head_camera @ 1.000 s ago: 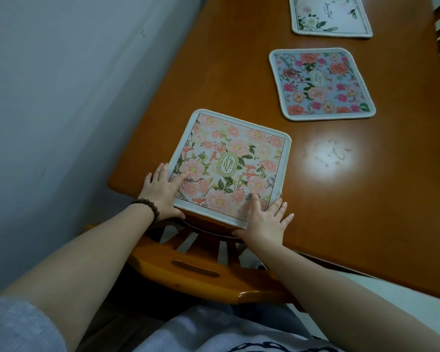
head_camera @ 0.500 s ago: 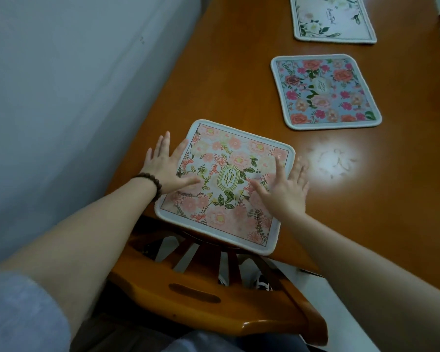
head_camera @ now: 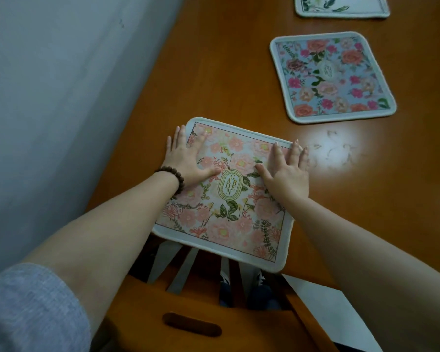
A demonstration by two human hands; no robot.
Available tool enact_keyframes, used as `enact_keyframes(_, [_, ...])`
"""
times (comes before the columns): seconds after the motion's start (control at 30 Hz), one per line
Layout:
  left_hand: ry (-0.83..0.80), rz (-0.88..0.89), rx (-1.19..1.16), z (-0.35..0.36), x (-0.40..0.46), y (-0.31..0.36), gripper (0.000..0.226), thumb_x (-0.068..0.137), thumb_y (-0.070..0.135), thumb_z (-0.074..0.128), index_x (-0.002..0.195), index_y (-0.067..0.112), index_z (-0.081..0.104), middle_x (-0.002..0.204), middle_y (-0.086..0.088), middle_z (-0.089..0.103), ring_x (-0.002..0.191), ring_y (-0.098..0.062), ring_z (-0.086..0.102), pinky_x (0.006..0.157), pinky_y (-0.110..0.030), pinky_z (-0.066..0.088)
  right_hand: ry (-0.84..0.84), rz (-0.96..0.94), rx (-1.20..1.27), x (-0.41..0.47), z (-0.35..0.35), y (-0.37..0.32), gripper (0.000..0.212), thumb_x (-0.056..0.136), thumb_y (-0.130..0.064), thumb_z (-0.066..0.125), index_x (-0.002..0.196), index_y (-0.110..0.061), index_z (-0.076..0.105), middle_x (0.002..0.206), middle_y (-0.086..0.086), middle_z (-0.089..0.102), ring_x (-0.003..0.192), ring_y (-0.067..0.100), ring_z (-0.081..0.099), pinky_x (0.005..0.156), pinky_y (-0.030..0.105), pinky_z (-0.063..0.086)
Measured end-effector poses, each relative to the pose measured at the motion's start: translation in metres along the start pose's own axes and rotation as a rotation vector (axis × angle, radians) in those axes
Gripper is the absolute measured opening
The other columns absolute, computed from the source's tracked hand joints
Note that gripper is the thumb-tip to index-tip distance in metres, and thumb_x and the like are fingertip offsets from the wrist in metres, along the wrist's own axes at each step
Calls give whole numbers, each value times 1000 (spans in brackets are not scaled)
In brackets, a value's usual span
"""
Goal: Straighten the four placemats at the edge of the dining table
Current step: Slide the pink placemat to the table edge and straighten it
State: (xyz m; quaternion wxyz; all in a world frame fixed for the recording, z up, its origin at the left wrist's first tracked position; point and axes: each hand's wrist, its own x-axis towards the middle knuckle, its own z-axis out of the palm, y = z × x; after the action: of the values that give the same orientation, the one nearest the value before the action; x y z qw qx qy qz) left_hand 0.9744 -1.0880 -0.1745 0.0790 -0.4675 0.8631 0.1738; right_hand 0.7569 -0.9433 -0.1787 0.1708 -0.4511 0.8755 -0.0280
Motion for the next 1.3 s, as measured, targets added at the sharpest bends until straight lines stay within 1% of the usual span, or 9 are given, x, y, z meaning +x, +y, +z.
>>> enact_keyframes(0.13, [-10,-10,-13,-1,4,2,110,62,92,36,150,38,-3,156,-17,-18,142,-28,-20,115,-43,-10,-8,-13,-8,5,-1,0,83,82,-80,17,151,-35,2,158,12,-14,142,33,-22,117,50,2])
enact_keyframes(0.27, [-28,-22,-40,-6,15,-2,112,60,91,36,150,37,-3,156,-16,-21,142,-28,-22,112,-40,-11,0,-28,-11,19,-2,-5,83,83,-79,18,151,-36,3,159,11,-13,142,33,-20,117,48,-1])
enact_keyframes(0.4, [9,-22,-17,0,8,0,109,64,91,34,150,36,-4,156,-16,-21,142,-27,-22,114,-39,-10,11,-31,-39,15,1,-3,83,82,-81,13,151,-36,1,159,11,-13,143,32,-19,117,46,-4])
enact_keyframes(0.6, [-10,-27,-18,1,3,1,115,55,95,21,150,36,-6,155,-16,-23,141,-27,-23,113,-40,-11,8,-27,-44,8,1,-3,84,81,-81,10,151,-36,-1,158,11,-14,142,31,-20,117,46,-3])
enact_keyframes(0.8, [-38,-48,69,-2,1,5,106,66,91,21,149,34,-13,153,-17,-27,141,-30,-24,114,-44,-8,-48,-46,-37,8,-7,-2,85,81,-81,12,151,-35,-3,158,11,-17,142,31,-23,115,45,-7])
enact_keyframes(0.9, [-38,-73,163,-8,-7,18,95,78,83,23,149,31,-12,155,-17,-20,142,-31,-20,115,-50,-5,-77,-32,-5,1,-18,3,83,84,-78,13,151,-33,-4,157,11,-18,142,28,-24,113,42,-11])
enact_keyframes(1.0, [-8,-100,139,-13,-22,39,85,85,74,23,151,28,-5,158,-14,-11,144,-29,-13,116,-50,-3,-52,3,8,-15,-31,14,78,89,-72,15,152,-29,-2,158,12,-15,142,27,-23,115,42,-10])
enact_keyframes(1.13, [17,-118,125,-18,-43,75,81,87,70,23,152,25,1,159,-12,-7,144,-29,-12,116,-49,-2,-16,78,54,-37,-58,37,75,90,-70,20,152,-30,3,159,11,-11,144,27,-18,116,43,-6])
enact_keyframes(1.3, [26,-35,81,-23,-47,131,80,87,67,27,152,26,4,160,-9,-3,145,-27,-11,116,-49,-4,85,184,88,-61,-86,77,71,93,-64,25,152,-28,10,159,12,-8,144,26,-15,116,43,-4])
